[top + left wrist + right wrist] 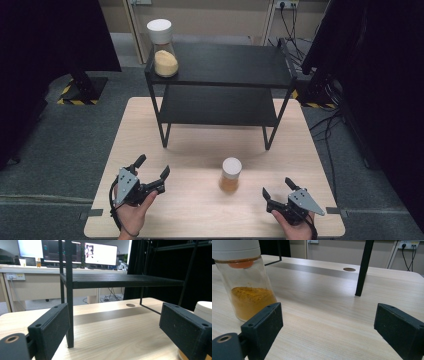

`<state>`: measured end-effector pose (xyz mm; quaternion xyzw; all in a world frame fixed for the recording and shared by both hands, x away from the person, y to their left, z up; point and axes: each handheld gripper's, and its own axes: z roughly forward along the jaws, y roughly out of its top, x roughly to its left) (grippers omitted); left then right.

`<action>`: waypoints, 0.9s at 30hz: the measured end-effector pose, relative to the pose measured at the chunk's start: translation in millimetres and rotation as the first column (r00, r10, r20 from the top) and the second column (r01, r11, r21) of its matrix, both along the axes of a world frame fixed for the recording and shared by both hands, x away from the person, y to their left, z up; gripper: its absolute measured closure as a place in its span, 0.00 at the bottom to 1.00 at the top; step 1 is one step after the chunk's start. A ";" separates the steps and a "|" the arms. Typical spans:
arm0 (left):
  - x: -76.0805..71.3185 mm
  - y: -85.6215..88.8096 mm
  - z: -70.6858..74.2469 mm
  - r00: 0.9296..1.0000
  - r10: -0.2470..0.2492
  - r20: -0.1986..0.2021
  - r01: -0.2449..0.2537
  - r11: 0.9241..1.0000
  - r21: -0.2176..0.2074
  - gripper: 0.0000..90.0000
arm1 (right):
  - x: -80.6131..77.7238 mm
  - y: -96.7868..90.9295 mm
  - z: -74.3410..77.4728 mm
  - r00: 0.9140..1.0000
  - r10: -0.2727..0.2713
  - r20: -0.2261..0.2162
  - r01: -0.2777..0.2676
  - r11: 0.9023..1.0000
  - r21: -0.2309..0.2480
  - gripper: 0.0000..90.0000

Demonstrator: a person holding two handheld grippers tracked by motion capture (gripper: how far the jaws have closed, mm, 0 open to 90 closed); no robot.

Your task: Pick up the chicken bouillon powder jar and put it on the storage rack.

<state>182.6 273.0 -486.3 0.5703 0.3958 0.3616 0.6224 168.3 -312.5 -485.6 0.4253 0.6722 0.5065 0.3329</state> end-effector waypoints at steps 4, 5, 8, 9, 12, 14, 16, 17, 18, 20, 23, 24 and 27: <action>2.5 2.1 -7.1 1.000 -0.008 -0.025 0.008 1.000 -0.005 0.09 | 0.0 -0.9 -0.2 1.000 -0.001 0.000 0.001 1.000 0.005 0.10; 3.0 1.9 -8.6 1.000 -0.006 -0.031 0.006 1.000 -0.002 0.09 | 0.0 -0.8 -0.2 1.000 -0.001 0.000 0.001 1.000 0.005 0.10; 3.5 -0.7 -14.3 0.999 0.011 -0.047 -0.011 1.000 0.000 0.10 | -0.7 -0.2 -0.7 1.000 0.001 0.005 -0.001 1.000 0.000 0.10; 4.5 -0.9 -16.4 0.998 0.013 -0.055 -0.013 1.000 0.002 0.10 | -1.0 0.1 -0.8 1.000 0.000 0.006 0.000 1.000 -0.001 0.10; 7.0 -2.8 -22.5 0.997 0.026 -0.076 -0.025 0.999 0.021 0.10 | -1.1 0.1 -1.0 1.000 0.001 0.009 -0.001 1.000 -0.004 0.10; 8.5 -3.8 -26.9 0.996 0.035 -0.088 -0.033 0.999 0.021 0.10 | -1.0 0.0 -1.0 1.000 0.001 0.008 -0.001 1.000 -0.003 0.10; 10.3 -4.0 -29.3 0.994 0.038 -0.102 -0.035 0.999 0.031 0.10 | -1.0 0.0 -0.9 1.000 0.001 0.008 -0.001 1.000 -0.002 0.10; 11.1 -3.8 -30.4 0.993 0.038 -0.108 -0.035 0.999 0.032 0.10 | -0.9 -0.1 -0.9 1.000 0.002 0.008 -0.002 1.000 -0.003 0.10; 12.0 -3.8 -31.1 0.993 0.039 -0.112 -0.035 0.999 0.037 0.10 | -0.8 -0.1 -0.8 1.000 0.002 0.007 -0.002 1.000 -0.003 0.10; 13.2 -3.9 -32.8 0.992 0.041 -0.121 -0.037 0.999 0.036 0.10 | -0.9 -0.1 -0.8 1.000 0.002 0.008 -0.002 1.000 -0.003 0.10; 14.2 -2.9 -34.2 0.992 0.034 -0.125 -0.029 0.999 0.037 0.10 | -0.8 -0.3 -0.9 1.000 0.002 0.007 -0.002 1.000 -0.001 0.10; 14.2 -2.6 -34.5 0.992 0.032 -0.125 -0.028 0.999 0.032 0.10 | -0.7 -0.4 -0.9 1.000 0.002 0.006 -0.002 1.000 0.000 0.10; 14.7 -1.1 -34.7 0.992 0.026 -0.127 -0.023 0.999 0.025 0.10 | -0.7 -0.4 -0.8 1.000 0.002 0.006 -0.002 1.000 0.001 0.10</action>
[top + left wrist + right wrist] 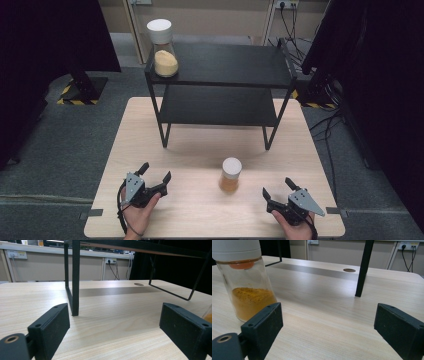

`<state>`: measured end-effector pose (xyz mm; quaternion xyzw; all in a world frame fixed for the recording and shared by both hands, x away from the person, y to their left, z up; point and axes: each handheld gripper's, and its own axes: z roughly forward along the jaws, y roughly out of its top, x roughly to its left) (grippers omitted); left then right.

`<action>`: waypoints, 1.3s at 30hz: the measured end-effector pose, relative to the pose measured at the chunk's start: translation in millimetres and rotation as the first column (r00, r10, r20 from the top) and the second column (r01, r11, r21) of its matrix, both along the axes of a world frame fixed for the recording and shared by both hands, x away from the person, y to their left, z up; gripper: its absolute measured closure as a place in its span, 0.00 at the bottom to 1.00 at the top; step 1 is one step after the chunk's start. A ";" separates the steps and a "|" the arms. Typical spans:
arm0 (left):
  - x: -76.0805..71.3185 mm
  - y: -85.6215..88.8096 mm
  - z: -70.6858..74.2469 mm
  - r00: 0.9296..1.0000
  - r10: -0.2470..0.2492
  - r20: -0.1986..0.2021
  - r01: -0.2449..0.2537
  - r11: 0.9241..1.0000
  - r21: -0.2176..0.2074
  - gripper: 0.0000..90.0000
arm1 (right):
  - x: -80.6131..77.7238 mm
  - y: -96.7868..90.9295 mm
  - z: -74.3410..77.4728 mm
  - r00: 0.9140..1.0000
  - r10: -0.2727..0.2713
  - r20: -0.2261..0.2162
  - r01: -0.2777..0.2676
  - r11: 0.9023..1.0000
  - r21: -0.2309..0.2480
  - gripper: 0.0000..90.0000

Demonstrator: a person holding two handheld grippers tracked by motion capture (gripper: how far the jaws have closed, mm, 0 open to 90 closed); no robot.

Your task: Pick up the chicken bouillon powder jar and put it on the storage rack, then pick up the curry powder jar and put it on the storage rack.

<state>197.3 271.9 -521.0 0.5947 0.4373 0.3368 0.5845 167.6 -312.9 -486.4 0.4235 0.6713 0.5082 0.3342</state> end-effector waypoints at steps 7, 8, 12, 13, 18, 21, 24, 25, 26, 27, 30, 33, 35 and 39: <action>1.1 1.1 0.6 1.000 -0.009 -0.003 0.009 1.000 0.001 0.10 | -0.5 -0.1 -0.5 1.000 -0.002 0.002 0.002 1.000 0.004 0.10; 1.1 1.0 0.5 1.000 -0.008 -0.003 0.008 1.000 0.001 0.10 | -0.4 -0.1 -0.3 1.000 -0.002 0.000 0.002 1.000 0.004 0.10; 1.0 1.5 0.4 1.000 -0.014 0.000 0.014 1.000 0.006 0.10 | -0.2 -0.1 -0.1 1.000 0.000 0.001 0.000 1.000 0.001 0.10; 0.8 1.4 0.1 1.000 -0.015 0.003 0.015 1.000 0.008 0.10 | -0.4 0.1 -0.2 1.000 -0.002 0.001 0.002 1.000 0.002 0.10; 0.6 1.0 -0.1 1.000 -0.015 0.006 0.015 1.000 0.011 0.10 | -0.5 -0.5 -0.5 1.000 0.000 0.001 0.000 1.000 0.006 0.09; 0.8 0.8 0.3 1.000 -0.015 0.004 0.015 1.000 0.012 0.10 | -1.5 -1.1 -2.1 1.000 0.000 0.011 0.000 1.000 0.009 0.10; 1.1 0.4 0.9 1.000 -0.018 0.003 0.018 1.000 0.020 0.10 | -2.5 -3.1 -4.1 1.000 0.002 0.020 -0.003 1.000 0.021 0.10; 1.3 0.5 1.2 1.000 -0.020 0.003 0.019 1.000 0.021 0.10 | -2.8 -2.9 -4.6 1.000 0.000 0.022 -0.001 1.000 0.024 0.10; 1.0 0.3 0.7 1.000 -0.017 0.004 0.017 1.000 0.018 0.10 | -2.7 -2.6 -4.4 1.000 0.003 0.023 -0.003 1.000 0.022 0.10; 0.9 0.7 0.4 1.000 -0.017 0.005 0.017 1.000 0.015 0.10 | -2.4 -1.8 -3.1 1.000 0.007 0.023 -0.007 1.000 0.019 0.10; 0.0 0.6 -0.3 1.000 -0.016 0.010 0.016 1.000 0.017 0.10 | -1.1 2.4 4.4 0.998 0.042 0.043 -0.043 0.999 0.021 0.10; 0.2 -0.6 0.8 1.000 -0.022 0.011 0.021 0.999 0.034 0.10 | 1.3 8.9 13.9 0.994 0.091 0.067 -0.092 0.996 0.016 0.10; 0.9 -0.1 1.0 1.000 -0.027 0.010 0.027 0.999 0.034 0.10 | 5.4 13.6 21.7 0.990 0.127 0.066 -0.127 0.992 0.005 0.10; 1.0 1.9 0.4 1.000 -0.026 0.006 0.026 0.999 0.019 0.10 | 15.8 25.1 35.8 0.980 0.183 0.078 -0.182 0.983 -0.017 0.10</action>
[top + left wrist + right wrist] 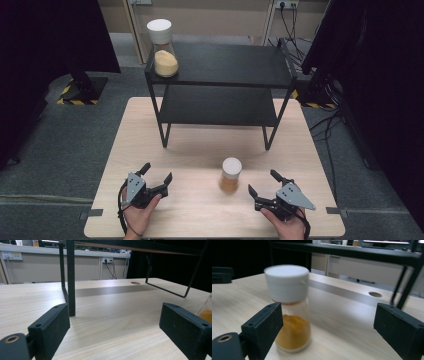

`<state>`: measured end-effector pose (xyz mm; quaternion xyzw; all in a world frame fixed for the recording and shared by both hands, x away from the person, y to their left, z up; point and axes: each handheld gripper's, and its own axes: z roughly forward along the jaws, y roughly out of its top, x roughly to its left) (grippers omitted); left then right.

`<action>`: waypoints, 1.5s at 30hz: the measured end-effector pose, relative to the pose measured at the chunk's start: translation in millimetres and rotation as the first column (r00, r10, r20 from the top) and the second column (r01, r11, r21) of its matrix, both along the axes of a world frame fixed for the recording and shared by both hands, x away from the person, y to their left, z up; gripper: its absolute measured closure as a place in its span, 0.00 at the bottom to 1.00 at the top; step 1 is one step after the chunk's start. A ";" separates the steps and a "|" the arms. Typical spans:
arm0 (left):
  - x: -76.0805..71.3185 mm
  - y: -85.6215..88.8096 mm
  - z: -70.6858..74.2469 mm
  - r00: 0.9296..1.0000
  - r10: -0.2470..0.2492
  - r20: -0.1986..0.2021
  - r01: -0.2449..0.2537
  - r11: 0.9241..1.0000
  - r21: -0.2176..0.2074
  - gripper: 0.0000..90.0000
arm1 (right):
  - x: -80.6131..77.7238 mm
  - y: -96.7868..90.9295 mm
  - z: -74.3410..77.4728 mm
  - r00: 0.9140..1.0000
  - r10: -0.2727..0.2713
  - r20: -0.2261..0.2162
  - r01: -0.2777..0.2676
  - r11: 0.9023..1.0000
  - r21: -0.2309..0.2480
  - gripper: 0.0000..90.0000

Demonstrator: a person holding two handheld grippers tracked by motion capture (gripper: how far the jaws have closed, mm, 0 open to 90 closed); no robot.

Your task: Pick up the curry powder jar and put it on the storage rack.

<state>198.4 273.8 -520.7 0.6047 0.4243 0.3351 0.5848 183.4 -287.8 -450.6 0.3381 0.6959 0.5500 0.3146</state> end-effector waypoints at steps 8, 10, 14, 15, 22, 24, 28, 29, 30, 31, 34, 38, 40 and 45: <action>0.0 -0.8 0.2 1.000 -0.003 0.002 0.002 1.000 0.007 0.10 | 25.3 25.6 5.8 0.996 0.087 -0.013 -0.087 0.996 -0.007 0.13; 0.2 -0.3 0.1 1.000 -0.003 0.001 0.003 1.000 0.004 0.10 | 30.8 31.7 4.1 0.995 0.098 -0.021 -0.098 0.995 -0.004 0.14; 0.3 0.6 -0.2 1.000 -0.003 0.000 0.003 1.000 -0.004 0.10 | 39.2 41.6 2.5 0.993 0.113 -0.036 -0.113 0.994 -0.002 0.15; 0.2 0.6 -0.2 1.000 -0.003 0.000 0.003 1.000 -0.002 0.10 | 40.8 43.6 2.8 0.993 0.114 -0.038 -0.114 0.993 -0.007 0.17; 0.1 -0.6 0.3 1.000 -0.004 0.002 0.004 1.000 0.007 0.10 | 49.3 45.9 2.6 0.991 0.126 -0.042 -0.127 0.992 -0.016 0.25; 0.1 -0.3 0.1 1.000 -0.004 0.002 0.004 1.000 0.005 0.10 | 49.9 45.9 1.6 0.992 0.125 -0.033 -0.125 0.992 -0.012 0.28; -0.1 -0.7 0.3 1.000 -0.004 0.003 0.004 1.000 0.010 0.10 | 53.0 46.6 0.9 0.990 0.133 -0.035 -0.134 0.991 -0.012 0.30; -0.2 -0.7 0.1 1.000 -0.004 0.005 0.004 1.000 0.010 0.10 | 52.4 47.1 -0.3 0.991 0.128 -0.027 -0.128 0.992 -0.010 0.32; -0.2 -0.6 0.1 1.000 -0.005 0.005 0.004 1.000 0.011 0.10 | 52.8 46.9 -0.4 0.991 0.129 -0.029 -0.130 0.992 -0.008 0.34; -0.1 -0.6 0.2 1.000 -0.005 0.004 0.005 1.000 0.011 0.10 | 53.9 46.5 -0.2 0.990 0.134 -0.032 -0.134 0.991 -0.009 0.35; 0.0 -0.6 0.3 1.000 -0.004 0.003 0.004 1.000 0.010 0.10 | 53.9 46.9 0.3 0.990 0.138 -0.032 -0.138 0.990 -0.014 0.37; -0.3 -1.1 0.1 1.000 -0.005 0.007 0.005 1.000 0.015 0.10 | 53.8 46.8 0.4 0.990 0.138 -0.034 -0.138 0.990 -0.011 0.37; -0.5 -1.4 0.1 1.000 -0.004 0.008 0.004 1.000 0.016 0.10 | 53.5 47.2 1.6 0.990 0.135 -0.040 -0.135 0.991 -0.009 0.38; -0.5 -1.5 0.1 1.000 -0.005 0.008 0.005 1.000 0.017 0.10 | 48.6 50.2 4.0 0.993 0.116 -0.037 -0.117 0.993 -0.017 0.38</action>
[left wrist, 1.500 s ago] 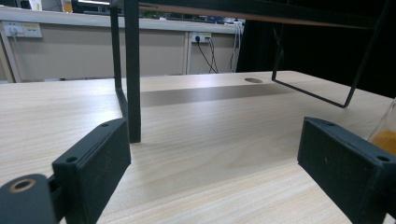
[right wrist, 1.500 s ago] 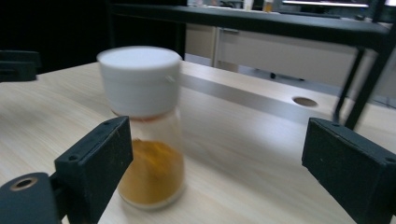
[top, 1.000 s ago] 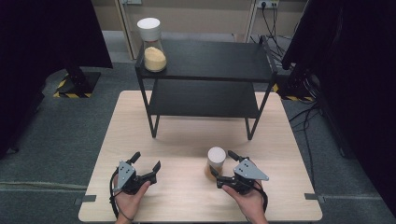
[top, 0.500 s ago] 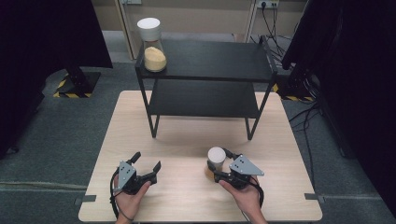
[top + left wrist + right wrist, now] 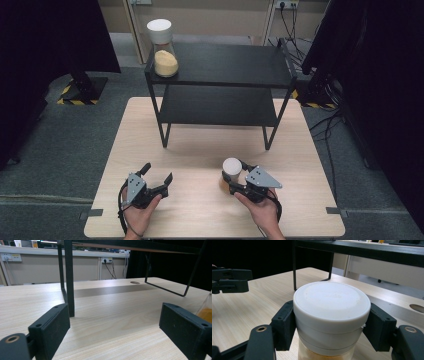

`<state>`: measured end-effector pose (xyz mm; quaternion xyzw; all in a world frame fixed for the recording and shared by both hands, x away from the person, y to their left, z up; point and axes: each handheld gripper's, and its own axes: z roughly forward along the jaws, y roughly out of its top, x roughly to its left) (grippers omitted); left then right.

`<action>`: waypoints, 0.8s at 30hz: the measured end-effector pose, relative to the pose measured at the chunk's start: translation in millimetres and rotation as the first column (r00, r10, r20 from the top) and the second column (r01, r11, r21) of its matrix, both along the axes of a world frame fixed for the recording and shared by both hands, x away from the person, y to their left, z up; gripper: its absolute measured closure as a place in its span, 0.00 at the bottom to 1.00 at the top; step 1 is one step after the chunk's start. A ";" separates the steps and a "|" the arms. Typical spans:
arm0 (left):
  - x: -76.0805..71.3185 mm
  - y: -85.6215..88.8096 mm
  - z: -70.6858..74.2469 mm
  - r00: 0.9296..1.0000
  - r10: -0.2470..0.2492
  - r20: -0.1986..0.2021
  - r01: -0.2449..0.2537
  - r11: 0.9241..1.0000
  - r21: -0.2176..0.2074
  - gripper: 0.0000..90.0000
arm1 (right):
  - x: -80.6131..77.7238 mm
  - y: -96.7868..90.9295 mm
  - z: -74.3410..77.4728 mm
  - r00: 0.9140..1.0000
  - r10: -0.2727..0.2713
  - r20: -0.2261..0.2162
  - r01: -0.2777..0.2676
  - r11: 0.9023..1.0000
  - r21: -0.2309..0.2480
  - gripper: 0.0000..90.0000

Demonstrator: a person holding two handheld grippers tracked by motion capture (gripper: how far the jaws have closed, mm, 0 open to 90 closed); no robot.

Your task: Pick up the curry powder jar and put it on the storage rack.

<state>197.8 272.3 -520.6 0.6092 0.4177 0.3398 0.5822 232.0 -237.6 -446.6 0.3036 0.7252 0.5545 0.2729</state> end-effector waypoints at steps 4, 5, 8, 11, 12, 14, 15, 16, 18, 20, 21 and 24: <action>-0.1 0.0 -0.2 1.000 0.001 0.001 -0.001 1.000 -0.001 0.10 | -3.5 -2.0 4.6 1.000 -0.009 0.001 0.009 1.000 0.007 0.38; -0.2 0.0 -0.1 1.000 0.001 0.001 -0.001 1.000 0.000 0.11 | -4.2 -2.7 5.4 1.000 -0.011 0.008 0.011 1.000 0.008 0.38; -0.3 -0.3 -0.1 1.000 0.001 0.001 -0.001 1.000 0.001 0.10 | -7.6 -7.5 12.4 0.999 -0.027 0.025 0.027 0.999 0.018 0.38; -0.2 -0.4 0.1 1.000 0.001 0.000 -0.001 1.000 0.001 0.10 | -11.7 -12.8 21.3 0.998 -0.049 0.049 0.048 0.998 0.026 0.38; -0.2 -0.5 0.0 1.000 0.002 0.000 -0.002 1.000 0.001 0.11 | -12.7 -14.5 24.7 0.997 -0.055 0.055 0.053 0.998 0.026 0.38; -0.2 -0.5 0.0 1.000 0.001 0.000 -0.001 1.000 0.001 0.10 | -14.8 -16.9 30.0 0.995 -0.067 0.068 0.065 0.997 0.030 0.38; -0.2 -0.4 0.0 1.000 0.001 0.001 -0.001 1.000 0.001 0.11 | -15.8 -18.7 34.1 0.994 -0.074 0.078 0.072 0.997 0.028 0.38; -0.3 -0.4 0.0 1.000 0.002 0.001 -0.002 1.000 0.001 0.11 | -16.5 -20.3 37.0 0.993 -0.081 0.084 0.079 0.996 0.030 0.38; -0.3 -0.5 0.0 1.000 0.003 0.001 -0.003 1.000 0.001 0.11 | -17.4 -22.8 41.8 0.991 -0.095 0.094 0.092 0.995 0.035 0.38; -0.4 -0.5 -0.1 1.000 0.002 0.001 -0.002 1.000 0.001 0.11 | -17.9 -25.7 47.1 0.988 -0.114 0.105 0.110 0.993 0.045 0.38; -0.3 -0.5 0.0 1.000 0.001 0.001 -0.001 1.000 0.002 0.11 | -17.7 -27.2 49.5 0.987 -0.119 0.110 0.114 0.992 0.046 0.38; -0.2 -0.5 0.0 1.000 0.001 0.001 -0.001 1.000 0.002 0.11 | -17.3 -30.2 56.0 0.983 -0.138 0.121 0.132 0.990 0.056 0.38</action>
